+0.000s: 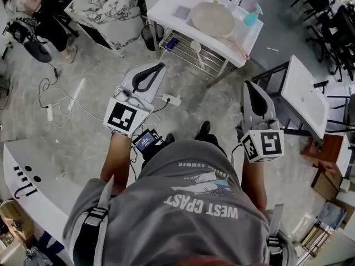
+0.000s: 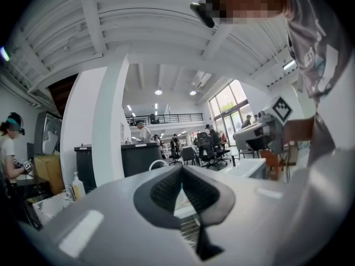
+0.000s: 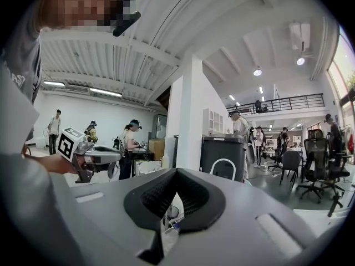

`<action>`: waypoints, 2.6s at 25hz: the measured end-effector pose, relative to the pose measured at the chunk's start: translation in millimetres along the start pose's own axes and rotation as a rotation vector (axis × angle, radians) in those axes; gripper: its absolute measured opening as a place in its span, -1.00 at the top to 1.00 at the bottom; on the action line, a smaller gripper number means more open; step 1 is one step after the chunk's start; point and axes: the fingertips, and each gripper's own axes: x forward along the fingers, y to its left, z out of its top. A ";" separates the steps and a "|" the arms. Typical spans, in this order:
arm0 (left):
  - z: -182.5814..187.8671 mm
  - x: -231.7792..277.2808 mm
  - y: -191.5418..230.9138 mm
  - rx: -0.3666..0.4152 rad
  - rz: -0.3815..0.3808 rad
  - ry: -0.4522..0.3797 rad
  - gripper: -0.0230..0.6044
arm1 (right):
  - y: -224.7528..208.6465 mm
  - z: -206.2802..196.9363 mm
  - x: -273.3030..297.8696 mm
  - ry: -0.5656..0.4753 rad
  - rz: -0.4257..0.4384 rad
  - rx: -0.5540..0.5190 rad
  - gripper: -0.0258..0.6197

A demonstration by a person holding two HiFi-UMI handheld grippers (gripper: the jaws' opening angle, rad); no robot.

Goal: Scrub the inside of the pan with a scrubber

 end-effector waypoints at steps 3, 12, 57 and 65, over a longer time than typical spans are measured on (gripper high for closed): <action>-5.2 14.3 6.7 0.008 0.022 0.011 0.92 | -13.8 -8.6 18.4 0.003 0.026 0.018 0.92; -8.4 95.3 -2.3 0.020 0.095 0.109 0.92 | -100.0 -26.9 70.9 -0.002 0.123 0.079 0.92; 1.1 314.9 49.6 0.035 -0.022 0.059 0.92 | -259.8 -43.4 172.4 0.036 0.027 0.125 0.92; -14.4 301.1 115.1 0.024 -0.065 0.042 0.92 | -214.6 -24.9 208.2 0.061 -0.037 0.083 0.92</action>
